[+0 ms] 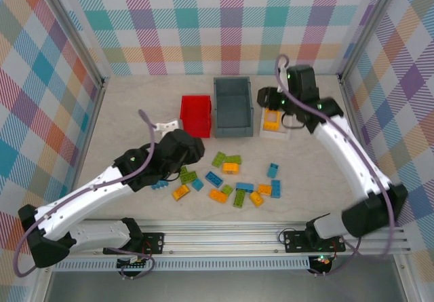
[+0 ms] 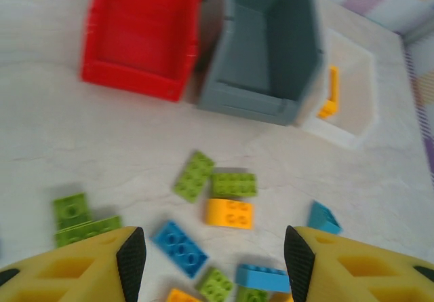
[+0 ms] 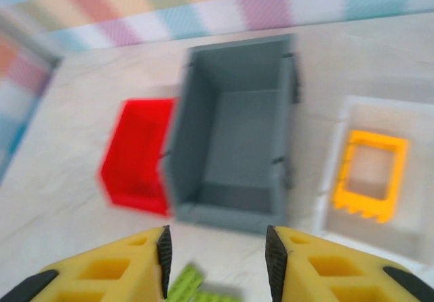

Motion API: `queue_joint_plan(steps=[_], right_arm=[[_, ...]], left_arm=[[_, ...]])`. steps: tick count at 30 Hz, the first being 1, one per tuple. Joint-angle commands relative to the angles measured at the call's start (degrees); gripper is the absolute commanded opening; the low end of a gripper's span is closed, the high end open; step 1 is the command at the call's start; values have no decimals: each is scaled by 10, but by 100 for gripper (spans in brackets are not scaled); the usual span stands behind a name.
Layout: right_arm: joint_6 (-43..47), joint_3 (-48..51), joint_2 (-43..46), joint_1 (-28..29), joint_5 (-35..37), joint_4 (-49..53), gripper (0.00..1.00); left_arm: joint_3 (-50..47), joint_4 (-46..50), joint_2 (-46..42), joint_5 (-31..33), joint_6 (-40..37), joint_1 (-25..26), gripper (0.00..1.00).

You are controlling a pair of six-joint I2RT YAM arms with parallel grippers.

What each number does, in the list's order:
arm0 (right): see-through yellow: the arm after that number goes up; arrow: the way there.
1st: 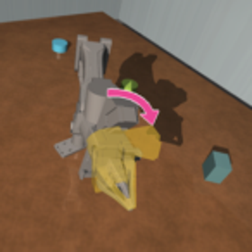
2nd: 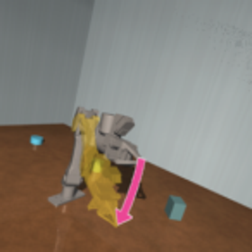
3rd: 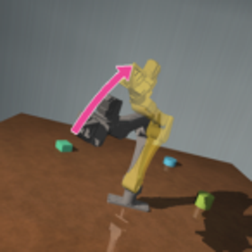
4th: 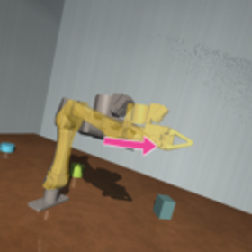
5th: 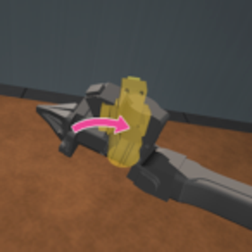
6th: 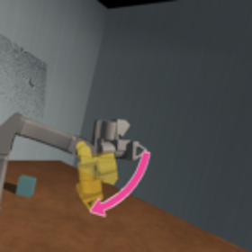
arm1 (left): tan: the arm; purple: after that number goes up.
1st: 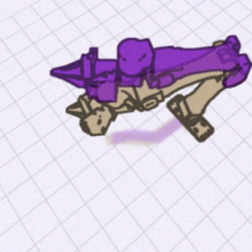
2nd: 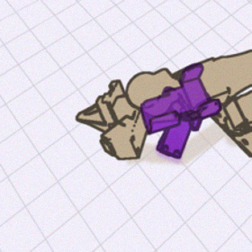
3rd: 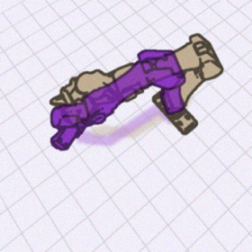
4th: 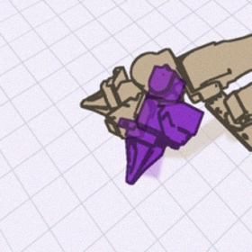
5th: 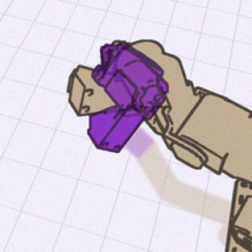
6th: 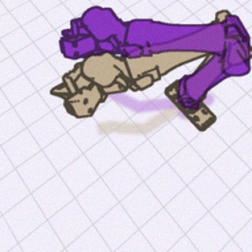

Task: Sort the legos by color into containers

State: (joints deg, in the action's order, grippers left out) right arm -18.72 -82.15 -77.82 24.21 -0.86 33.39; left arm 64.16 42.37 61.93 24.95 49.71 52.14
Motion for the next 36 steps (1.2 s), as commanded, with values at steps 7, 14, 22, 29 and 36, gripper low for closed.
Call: queue_joint_plan(steps=[7, 14, 22, 29, 36], right_arm=[[-73, 247, 152, 303, 2, -73, 60], [-38, 286, 92, 435, -37, -154, 71], [-3, 230, 31, 449, -41, -146, 73], [-25, 244, 23, 449, -36, -149, 71], [-40, 253, 25, 449, -21, -152, 68]], left_arm=[[-134, 147, -81, -25, 144, -76, 68], [-267, 40, -110, -138, 265, -221, 74], [-341, -85, -61, -136, 437, -280, 80], [-372, -176, 13, -160, 482, -319, 72], [-359, -210, 71, -177, 459, -326, 33]])
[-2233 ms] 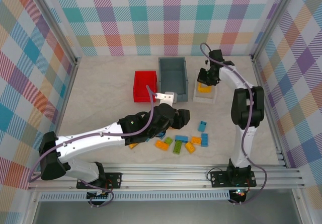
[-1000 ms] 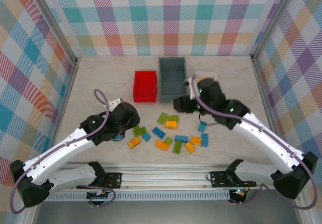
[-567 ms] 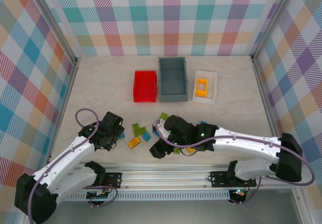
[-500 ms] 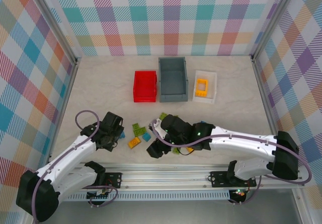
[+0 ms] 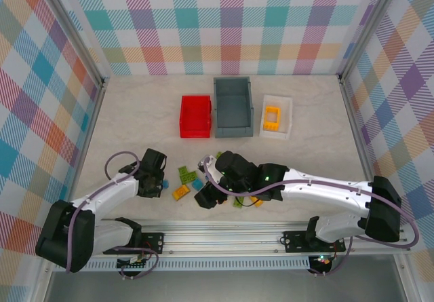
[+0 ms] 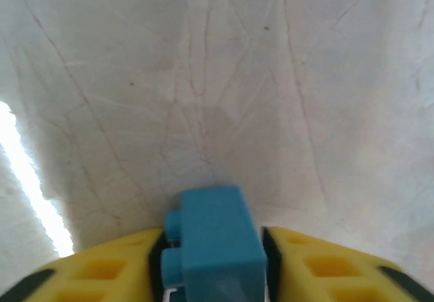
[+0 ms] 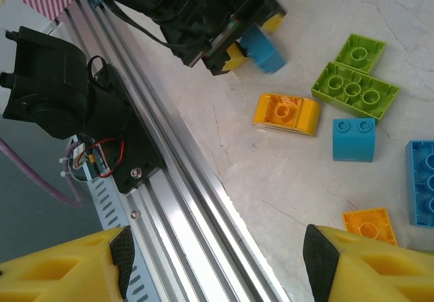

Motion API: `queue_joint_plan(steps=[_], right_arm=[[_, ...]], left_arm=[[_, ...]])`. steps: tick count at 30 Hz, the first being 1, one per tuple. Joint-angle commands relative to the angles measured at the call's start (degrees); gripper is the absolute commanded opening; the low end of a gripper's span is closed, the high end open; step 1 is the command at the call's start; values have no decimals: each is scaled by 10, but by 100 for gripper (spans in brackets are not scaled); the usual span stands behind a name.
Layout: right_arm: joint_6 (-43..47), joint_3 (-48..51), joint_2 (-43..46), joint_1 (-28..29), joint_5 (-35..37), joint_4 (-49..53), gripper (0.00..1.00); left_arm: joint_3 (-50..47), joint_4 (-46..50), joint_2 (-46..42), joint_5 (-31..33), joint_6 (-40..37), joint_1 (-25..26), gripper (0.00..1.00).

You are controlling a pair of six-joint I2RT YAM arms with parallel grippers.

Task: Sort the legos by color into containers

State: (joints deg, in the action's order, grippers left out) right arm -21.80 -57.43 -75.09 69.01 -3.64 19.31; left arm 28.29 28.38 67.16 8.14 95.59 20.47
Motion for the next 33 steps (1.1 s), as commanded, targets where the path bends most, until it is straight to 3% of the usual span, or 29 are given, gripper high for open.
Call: queue_joint_plan(steps=[1, 2, 4, 7, 12, 17, 28, 33], right_arm=[[-10, 6, -2, 1, 10, -10, 68], [-12, 6, -1, 2, 15, -9, 68], [-16, 4, 4, 1, 27, -8, 67], [-27, -2, 23, 1, 72, -10, 63], [-67, 28, 72, -15, 179, -87, 66], [-112, 15, 60, -99, 166, -116, 67], [-138, -30, 26, -175, 134, -82, 67], [-151, -19, 21, -177, 128, -80, 67]], left_arm=[[0, -68, 13, -5, -2, -10, 25], [2, -61, 3, 1, -7, -10, 20], [21, -43, -20, 18, -42, -10, 18], [105, -23, -19, 20, -168, -10, 18], [304, 54, 92, -20, -374, 5, 17], [481, 71, 230, -47, -504, 14, 17], [740, 90, 504, -33, -664, 25, 25], [766, 76, 558, -39, -685, 25, 31]])
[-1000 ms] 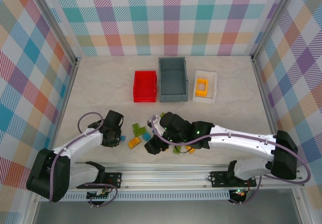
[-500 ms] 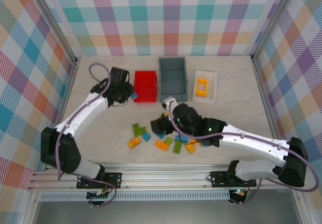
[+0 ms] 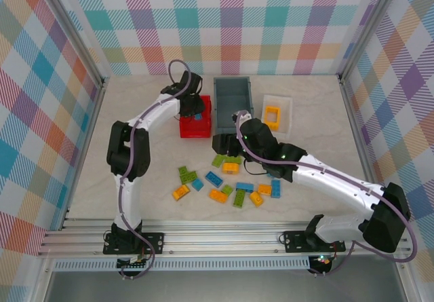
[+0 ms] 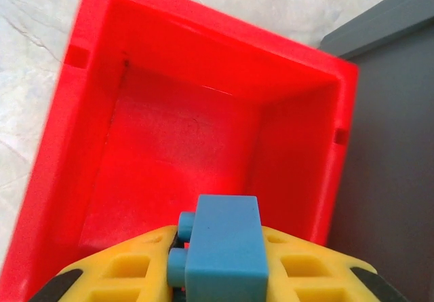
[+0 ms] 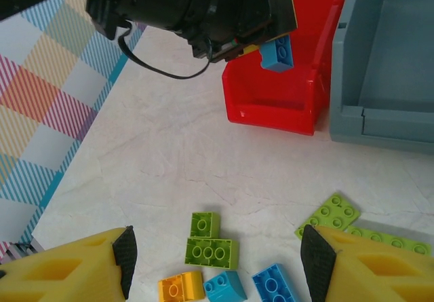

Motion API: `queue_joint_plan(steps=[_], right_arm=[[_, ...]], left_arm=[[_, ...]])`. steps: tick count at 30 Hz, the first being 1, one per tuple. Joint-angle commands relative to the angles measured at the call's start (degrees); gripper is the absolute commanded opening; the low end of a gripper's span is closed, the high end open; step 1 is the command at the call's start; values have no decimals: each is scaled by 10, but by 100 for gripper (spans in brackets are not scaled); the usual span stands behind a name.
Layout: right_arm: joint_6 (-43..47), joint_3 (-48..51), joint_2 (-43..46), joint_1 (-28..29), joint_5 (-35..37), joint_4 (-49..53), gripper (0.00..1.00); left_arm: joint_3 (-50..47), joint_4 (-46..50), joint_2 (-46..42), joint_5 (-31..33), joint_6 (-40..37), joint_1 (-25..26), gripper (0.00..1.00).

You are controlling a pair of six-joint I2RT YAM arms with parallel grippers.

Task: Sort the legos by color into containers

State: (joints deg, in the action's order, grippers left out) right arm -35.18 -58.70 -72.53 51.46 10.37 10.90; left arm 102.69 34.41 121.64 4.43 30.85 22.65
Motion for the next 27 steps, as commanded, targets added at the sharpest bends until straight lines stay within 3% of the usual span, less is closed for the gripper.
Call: queue_joint_plan(steps=[1, 5, 11, 14, 18, 23, 27], right_arm=[[-20, -5, -6, -1, -12, 8, 67], [-24, 4, -1, -2, -1, 32, 67], [-39, 29, 22, -12, 30, 91, 67], [-58, 30, 39, -15, 44, 154, 62], [-155, 31, 38, 3, 43, 286, 54], [-280, 61, -7, 115, 17, 330, 58], [-348, 80, -51, 139, -16, 321, 63]], left_arm=[[26, 17, 21, -2, -41, 4, 33], [24, 23, 25, -3, -41, 4, 54], [-1, 22, -43, 1, -35, 8, 59], [-14, 21, -95, 4, -27, 17, 59], [-50, 27, -183, 16, -13, 43, 60], [-206, 6, -362, 14, -9, 134, 62], [-334, 0, -513, 33, 14, 240, 65]])
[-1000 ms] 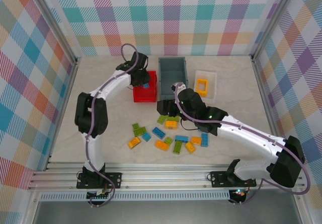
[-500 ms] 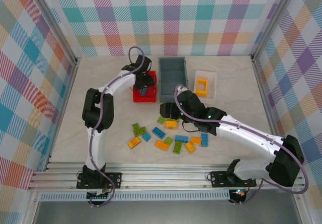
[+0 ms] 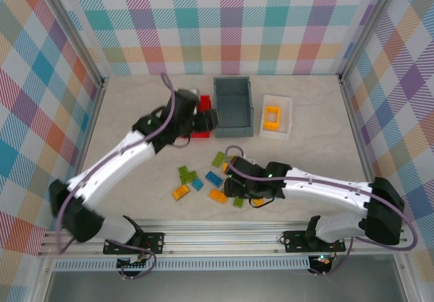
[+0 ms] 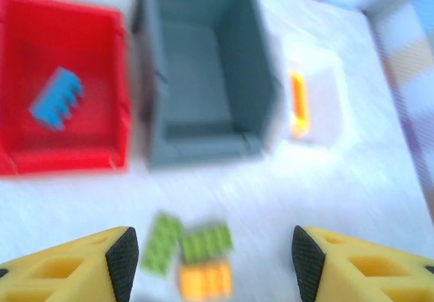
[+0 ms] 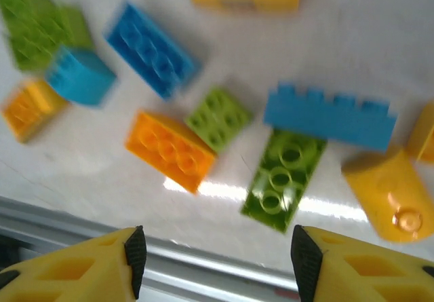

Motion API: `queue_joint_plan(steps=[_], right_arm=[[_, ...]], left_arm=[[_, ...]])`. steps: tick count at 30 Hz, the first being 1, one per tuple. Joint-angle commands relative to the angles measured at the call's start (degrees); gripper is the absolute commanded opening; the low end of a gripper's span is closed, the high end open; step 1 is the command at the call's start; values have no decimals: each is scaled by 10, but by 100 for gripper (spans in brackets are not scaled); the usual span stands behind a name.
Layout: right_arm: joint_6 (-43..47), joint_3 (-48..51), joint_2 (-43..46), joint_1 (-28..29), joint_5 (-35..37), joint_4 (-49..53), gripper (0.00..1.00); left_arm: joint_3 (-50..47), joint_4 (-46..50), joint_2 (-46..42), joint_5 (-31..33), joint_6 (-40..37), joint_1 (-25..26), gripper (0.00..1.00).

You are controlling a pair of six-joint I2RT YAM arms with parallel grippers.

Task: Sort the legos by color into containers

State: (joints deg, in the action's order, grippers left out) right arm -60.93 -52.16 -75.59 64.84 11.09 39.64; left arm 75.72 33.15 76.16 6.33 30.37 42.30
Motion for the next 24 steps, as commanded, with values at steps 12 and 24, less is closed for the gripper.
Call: queue_joint_plan(steps=[12, 24], right_arm=[[-115, 54, -97, -2, -40, -71, 64], [-89, 38, -146, -24, -21, -77, 40]], left_arm=[[-237, 62, -326, 39, 98, 185, 67], [-286, 71, -410, 37, 107, 185, 67]])
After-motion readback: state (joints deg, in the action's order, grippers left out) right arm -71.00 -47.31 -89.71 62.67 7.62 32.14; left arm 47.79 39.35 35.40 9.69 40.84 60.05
